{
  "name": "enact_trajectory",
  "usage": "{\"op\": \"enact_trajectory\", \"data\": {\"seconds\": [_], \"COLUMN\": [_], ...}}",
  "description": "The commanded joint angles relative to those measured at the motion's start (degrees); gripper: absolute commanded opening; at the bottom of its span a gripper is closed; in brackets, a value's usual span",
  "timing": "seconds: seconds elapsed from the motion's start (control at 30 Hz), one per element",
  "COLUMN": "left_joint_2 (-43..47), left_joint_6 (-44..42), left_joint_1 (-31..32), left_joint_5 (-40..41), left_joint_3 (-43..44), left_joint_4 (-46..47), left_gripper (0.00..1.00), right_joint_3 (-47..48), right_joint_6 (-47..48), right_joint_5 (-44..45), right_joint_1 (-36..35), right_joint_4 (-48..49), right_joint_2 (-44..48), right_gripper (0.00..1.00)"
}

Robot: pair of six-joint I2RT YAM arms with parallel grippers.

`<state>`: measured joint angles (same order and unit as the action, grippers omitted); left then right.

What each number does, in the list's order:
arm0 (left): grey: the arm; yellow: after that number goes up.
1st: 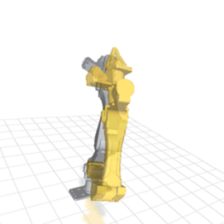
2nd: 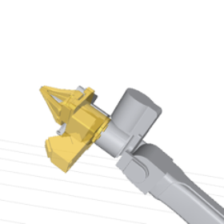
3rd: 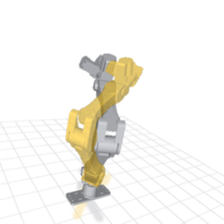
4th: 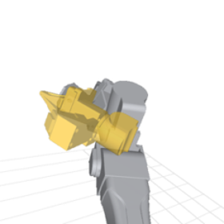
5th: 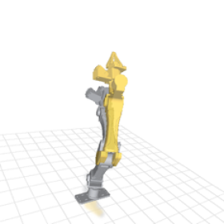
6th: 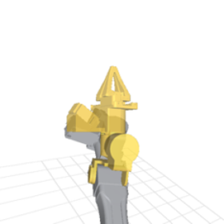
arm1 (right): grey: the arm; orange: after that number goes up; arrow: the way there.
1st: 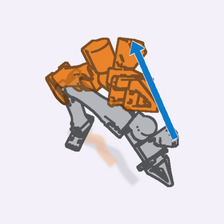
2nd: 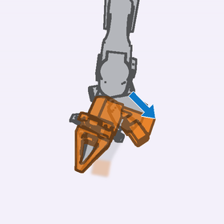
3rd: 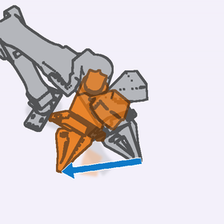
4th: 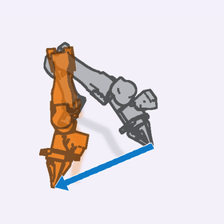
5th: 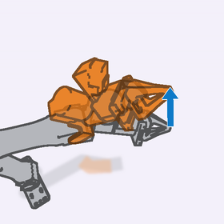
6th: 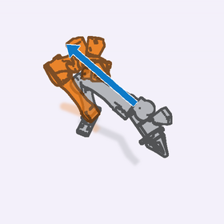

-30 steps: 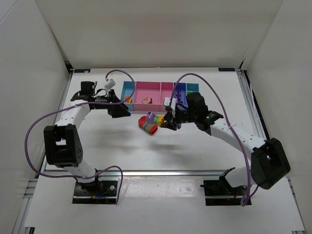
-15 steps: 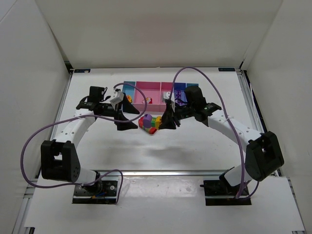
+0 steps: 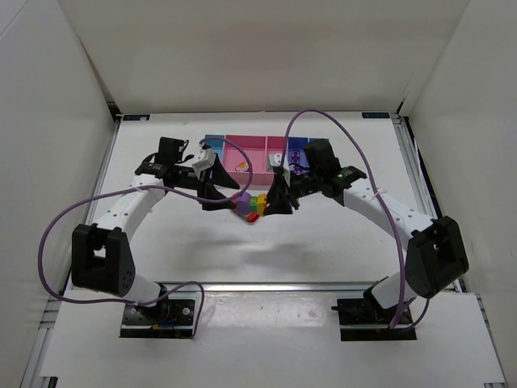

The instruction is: Sort the legos into containers by color

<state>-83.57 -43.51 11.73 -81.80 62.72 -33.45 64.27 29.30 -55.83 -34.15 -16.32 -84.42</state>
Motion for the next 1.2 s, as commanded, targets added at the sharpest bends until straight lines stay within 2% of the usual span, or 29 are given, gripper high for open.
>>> {"op": "enact_trajectory", "data": {"seconds": [0.0,0.47,0.6,0.7,0.83,1.07,1.17], "left_joint_2": [-0.28,-2.21,-2.74,-3.09,-3.79,-3.62,-3.70], "left_joint_6": [-0.79,0.79,1.76,2.63,3.51,2.99,2.99], "left_joint_1": [0.75,2.16,2.51,2.77,2.86,2.95,3.04], "left_joint_5": [-0.29,-0.38,-0.03,0.06,-0.20,-0.20,0.50], "left_joint_3": [2.58,4.61,4.87,5.39,5.75,5.66,5.57], "left_joint_4": [-0.21,-0.21,-0.12,-0.12,-0.12,-0.21,-0.04], "left_gripper": [0.76,0.70,0.61,0.49,0.23,0.10,0.10], "right_joint_3": [2.70,4.63,4.81,4.99,5.07,6.30,7.44], "right_joint_6": [1.72,1.29,0.67,-0.20,-1.70,-5.48,-6.09], "right_joint_5": [-2.35,-2.70,-2.79,-2.53,-2.17,-1.65,-1.56], "right_joint_1": [-0.39,-0.57,-0.74,-0.57,-0.21,1.02,1.10], "right_joint_4": [-0.38,0.41,0.94,1.81,3.22,4.89,4.02], "right_joint_2": [-0.65,-2.33,-2.59,-2.59,-2.85,-3.91,-4.61], "right_gripper": [0.04,0.04,0.04,0.04,0.04,0.06,0.13]}}
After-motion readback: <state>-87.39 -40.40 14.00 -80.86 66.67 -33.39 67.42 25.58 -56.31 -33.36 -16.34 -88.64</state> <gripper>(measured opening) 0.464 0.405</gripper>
